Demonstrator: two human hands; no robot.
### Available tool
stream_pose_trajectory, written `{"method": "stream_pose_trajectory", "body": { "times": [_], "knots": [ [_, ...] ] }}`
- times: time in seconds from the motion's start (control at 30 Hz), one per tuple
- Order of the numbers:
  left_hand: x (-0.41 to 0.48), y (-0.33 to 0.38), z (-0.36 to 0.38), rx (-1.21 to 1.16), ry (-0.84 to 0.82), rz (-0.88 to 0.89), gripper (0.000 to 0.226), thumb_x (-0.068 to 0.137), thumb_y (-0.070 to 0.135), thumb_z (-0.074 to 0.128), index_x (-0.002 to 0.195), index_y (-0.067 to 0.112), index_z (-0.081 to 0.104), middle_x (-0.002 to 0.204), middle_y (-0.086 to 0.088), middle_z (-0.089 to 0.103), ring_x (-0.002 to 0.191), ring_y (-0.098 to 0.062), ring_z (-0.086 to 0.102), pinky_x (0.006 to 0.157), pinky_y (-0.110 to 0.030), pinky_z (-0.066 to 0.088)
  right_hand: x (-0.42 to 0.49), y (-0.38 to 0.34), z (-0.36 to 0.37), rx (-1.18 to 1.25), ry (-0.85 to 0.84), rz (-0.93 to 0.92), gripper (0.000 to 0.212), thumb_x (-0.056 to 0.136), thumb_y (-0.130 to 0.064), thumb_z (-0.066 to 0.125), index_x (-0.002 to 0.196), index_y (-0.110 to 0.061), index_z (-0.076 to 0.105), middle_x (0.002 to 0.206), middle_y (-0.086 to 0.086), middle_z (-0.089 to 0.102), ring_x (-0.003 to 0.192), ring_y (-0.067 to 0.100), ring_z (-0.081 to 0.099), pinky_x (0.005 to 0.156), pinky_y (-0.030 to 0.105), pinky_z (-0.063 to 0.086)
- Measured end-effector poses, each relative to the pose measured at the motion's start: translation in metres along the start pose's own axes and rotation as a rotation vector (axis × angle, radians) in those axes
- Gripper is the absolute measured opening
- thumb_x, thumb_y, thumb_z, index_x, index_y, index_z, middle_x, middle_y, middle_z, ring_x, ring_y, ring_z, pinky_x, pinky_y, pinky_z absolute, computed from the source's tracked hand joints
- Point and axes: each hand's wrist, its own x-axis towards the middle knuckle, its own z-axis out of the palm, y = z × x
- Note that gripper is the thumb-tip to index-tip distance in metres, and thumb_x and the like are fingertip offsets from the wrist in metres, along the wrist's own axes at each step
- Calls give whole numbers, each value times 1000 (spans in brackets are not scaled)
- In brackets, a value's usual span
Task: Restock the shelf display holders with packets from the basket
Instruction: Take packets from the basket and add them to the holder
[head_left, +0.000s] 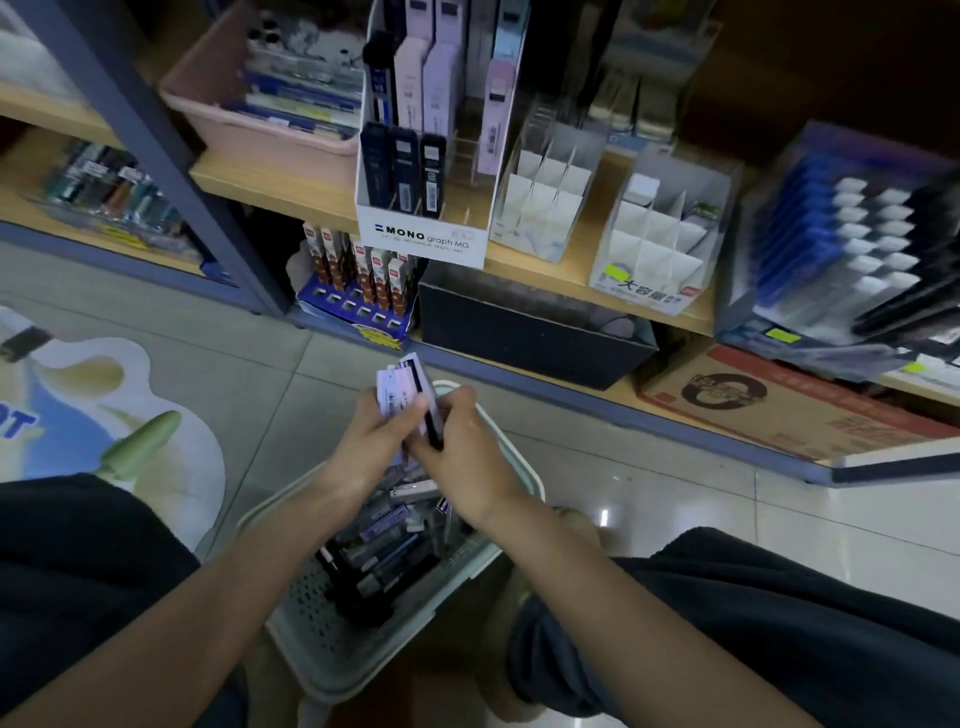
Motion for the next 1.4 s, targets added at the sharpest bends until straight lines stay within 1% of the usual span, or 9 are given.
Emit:
{"method": "stream_pose_trajectory", "body": {
  "times": [0.07,0.33,0.57,0.73,0.93,1.0,1.17,1.27,1.4],
  "knots": [
    [-4,4,0,-1,-53,14,26,92,21,58,111,5,53,96,-16,65,85,-25,61,71,-31,50,-5,-6,-11,-89,15,-56,30,90,-24,60,94,-13,33,89,6,53,76,18,52,63,30,39],
    [-30,30,8,-124,-49,103,22,93,26,54,107,9,57,81,0,65,65,-4,60,59,-17,45,-34,-42,-44,-309,-1,-274,20,96,-25,50,96,-12,35,95,9,56,82,21,56,71,39,48],
    [-50,62,-10,-79,-185,198,26,94,24,51,115,10,57,99,-4,71,88,-16,68,75,-26,55,-47,-72,-66,-60,20,-200,20,86,-21,67,98,-18,51,92,-5,66,87,7,64,81,28,53],
    [-65,95,-18,21,-234,350,14,94,20,48,106,22,57,82,16,70,77,2,64,68,-11,47,-51,-95,-83,11,-100,-185,40,78,-16,75,110,-28,54,87,-2,70,84,11,67,85,21,51],
    [-72,124,-25,26,-324,358,21,92,24,48,96,7,60,71,0,65,63,-9,58,54,-19,44,-49,-117,-92,147,-219,-176,12,92,-11,54,103,-13,50,85,2,62,70,7,64,74,20,55],
    [-66,133,-28,13,-321,350,27,92,23,48,103,2,60,80,-10,66,68,-15,57,55,-20,43,-42,-121,-94,269,-157,-116,1,96,-9,47,96,-9,46,81,2,59,65,5,63,68,16,53],
    [-42,154,-32,-26,-300,288,25,95,26,48,111,11,59,82,0,68,68,-9,60,71,-30,46,-8,-123,-109,120,152,-65,39,100,-39,31,71,-14,38,57,1,38,53,13,39,59,22,40],
    [-27,160,-31,-22,-272,284,21,96,26,47,105,10,58,79,-1,64,52,-3,54,63,-23,45,18,-125,-120,86,249,-37,44,99,-49,17,69,-24,37,57,1,29,51,14,30,49,19,32],
    [-10,165,-24,-69,-244,286,12,97,22,46,93,16,56,77,-1,61,51,-2,53,51,-16,43,53,-121,-138,220,372,-38,34,101,-38,31,79,-17,45,67,-2,46,62,11,44,65,23,39]
  ]
}}
